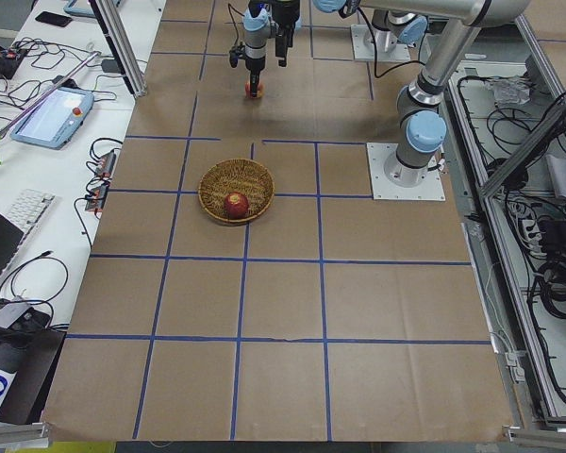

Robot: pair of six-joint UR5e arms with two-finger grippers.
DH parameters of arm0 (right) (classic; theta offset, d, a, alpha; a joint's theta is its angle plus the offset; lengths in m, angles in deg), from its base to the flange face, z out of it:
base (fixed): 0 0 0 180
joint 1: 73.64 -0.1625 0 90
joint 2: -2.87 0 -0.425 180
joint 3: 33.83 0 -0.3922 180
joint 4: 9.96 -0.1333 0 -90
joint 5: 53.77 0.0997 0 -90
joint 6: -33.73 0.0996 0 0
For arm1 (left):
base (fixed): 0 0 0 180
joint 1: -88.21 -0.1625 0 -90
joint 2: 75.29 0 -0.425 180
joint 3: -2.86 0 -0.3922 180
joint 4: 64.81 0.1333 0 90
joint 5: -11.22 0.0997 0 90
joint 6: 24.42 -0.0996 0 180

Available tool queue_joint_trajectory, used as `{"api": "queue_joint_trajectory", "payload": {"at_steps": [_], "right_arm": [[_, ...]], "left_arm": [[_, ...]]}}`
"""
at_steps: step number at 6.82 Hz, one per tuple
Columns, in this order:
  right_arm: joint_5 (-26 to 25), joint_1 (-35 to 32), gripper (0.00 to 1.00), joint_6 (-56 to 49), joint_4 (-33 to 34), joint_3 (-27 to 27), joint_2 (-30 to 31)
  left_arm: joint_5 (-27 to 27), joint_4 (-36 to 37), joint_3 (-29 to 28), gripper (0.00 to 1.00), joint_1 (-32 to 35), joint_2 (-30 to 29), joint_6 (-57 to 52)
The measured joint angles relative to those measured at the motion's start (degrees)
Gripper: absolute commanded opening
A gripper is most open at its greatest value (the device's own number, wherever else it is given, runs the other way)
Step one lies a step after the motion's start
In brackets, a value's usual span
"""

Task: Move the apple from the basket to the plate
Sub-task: 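Close the right gripper on the apple at the table center, then lift the apple with the right gripper and carry it to the white plate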

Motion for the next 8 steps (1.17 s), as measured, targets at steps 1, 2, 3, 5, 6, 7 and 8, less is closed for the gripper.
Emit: {"api": "queue_joint_trajectory", "payload": {"at_steps": [1,2,3,5,6,7,8], "right_arm": [[-0.06,0.23,0.52,0.0,-0.01,-0.32,0.32],[-0.14,0.72,0.52,-0.01,-0.29,-0.91,1.17],[-0.19,1.59,0.52,-0.05,-1.5,-1.52,2.89],[-0.02,6.05,0.52,-2.66,-8.6,-1.64,9.44],[0.03,10.38,0.52,-7.03,-13.75,-1.35,13.36],[0.0,15.38,0.52,-12.97,-17.97,-0.68,17.01],[-0.04,20.24,0.52,-19.3,-20.38,0.36,19.88]], "left_arm": [[0.04,-0.02,-0.16,0.99,-0.03,-0.01,0.0],[0.08,0.0,-0.39,0.99,-0.09,-0.03,-0.07],[0.09,0.01,-0.6,0.99,-0.14,-0.07,-0.18],[0.08,0.04,-0.76,0.99,-0.21,-0.12,-0.25],[0.03,0.08,-0.62,0.99,-0.2,-0.15,-0.26],[0.01,0.1,-0.49,0.99,-0.23,-0.2,-0.34],[0.05,0.09,-0.52,0.99,-0.41,-0.21,-0.49]]}}
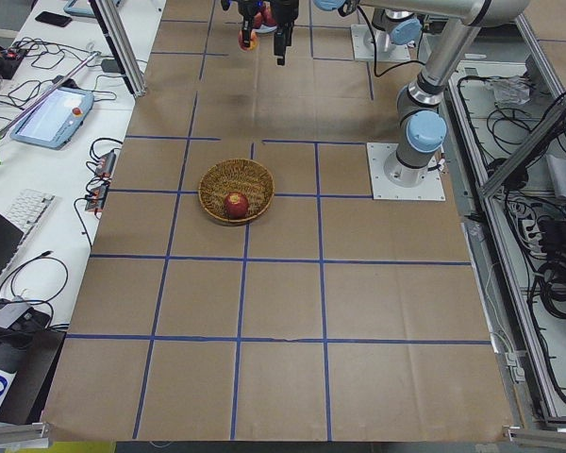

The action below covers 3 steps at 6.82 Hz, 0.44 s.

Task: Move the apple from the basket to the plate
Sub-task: 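Lift the apple with the right gripper and carry it to the white plate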

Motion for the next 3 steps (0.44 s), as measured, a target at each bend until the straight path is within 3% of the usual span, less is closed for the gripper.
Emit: {"api": "queue_joint_trajectory", "payload": {"at_steps": [3], "right_arm": [[-0.35,15.44,0.52,-20.22,-1.71,3.18,3.99]], "left_arm": [[0.1,-0.09,0.2,0.99,-1.55,0.01,-0.28]]}}
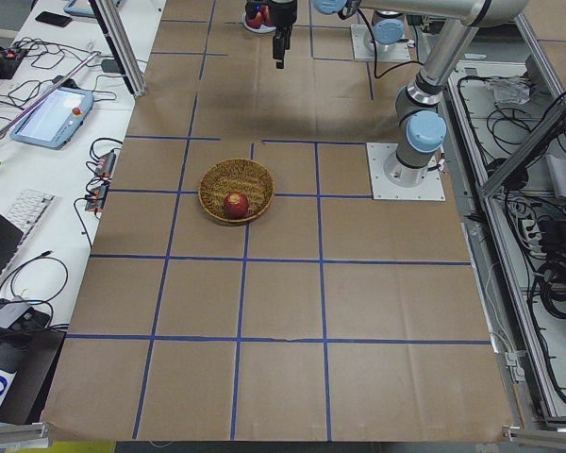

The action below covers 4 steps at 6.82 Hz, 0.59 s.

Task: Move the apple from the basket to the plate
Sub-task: 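Lift the apple with the right gripper and carry it to the white plate, then lower the apple onto the plate beside the other apples and open the right gripper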

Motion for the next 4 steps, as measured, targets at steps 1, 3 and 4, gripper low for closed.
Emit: {"api": "queue_joint_trajectory", "payload": {"at_steps": [1,3,4], "right_arm": [[0.22,5.48,0.51,-6.9,0.14,0.34,-0.21],[0.73,12.29,0.51,-15.88,2.86,1.69,-2.21],[1.5,13.26,0.51,-17.41,5.27,2.81,-3.42]], "left_arm": [[-0.01,0.01,0.16,0.99,-0.1,0.05,0.0],[-0.07,0.02,0.34,0.99,-0.09,0.21,0.42],[-0.07,0.0,0.22,0.99,-0.09,0.23,0.54]]}}
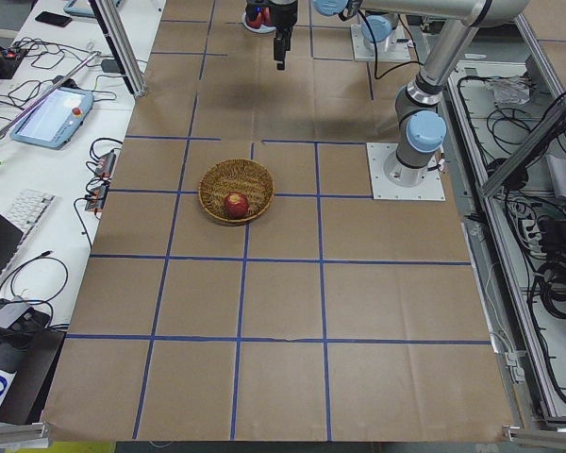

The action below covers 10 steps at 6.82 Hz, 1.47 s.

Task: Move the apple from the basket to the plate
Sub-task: 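Lower the apple onto the plate beside the other apples and open the right gripper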

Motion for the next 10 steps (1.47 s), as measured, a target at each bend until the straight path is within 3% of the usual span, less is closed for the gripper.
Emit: {"api": "queue_joint_trajectory", "payload": {"at_steps": [5,6,7,10], "right_arm": [[2.39,0.4,0.52,-0.73,8.46,5.28,-2.46],[2.26,0.4,0.79,-0.72,8.61,5.42,-2.84],[2.22,0.4,1.0,-0.71,8.69,5.41,-3.26],[1.97,0.4,1.0,-0.44,8.61,4.62,-3.19]], "left_arm": [[0.12,-0.17,-1.22,0.99,-0.36,-0.27,-0.43],[0.13,-0.14,-1.35,0.99,-0.38,-0.37,-0.44],[0.11,-0.12,-1.39,0.99,-0.39,-0.53,-0.33],[0.06,-0.12,-1.37,0.99,-0.4,-1.01,-0.06]]}}
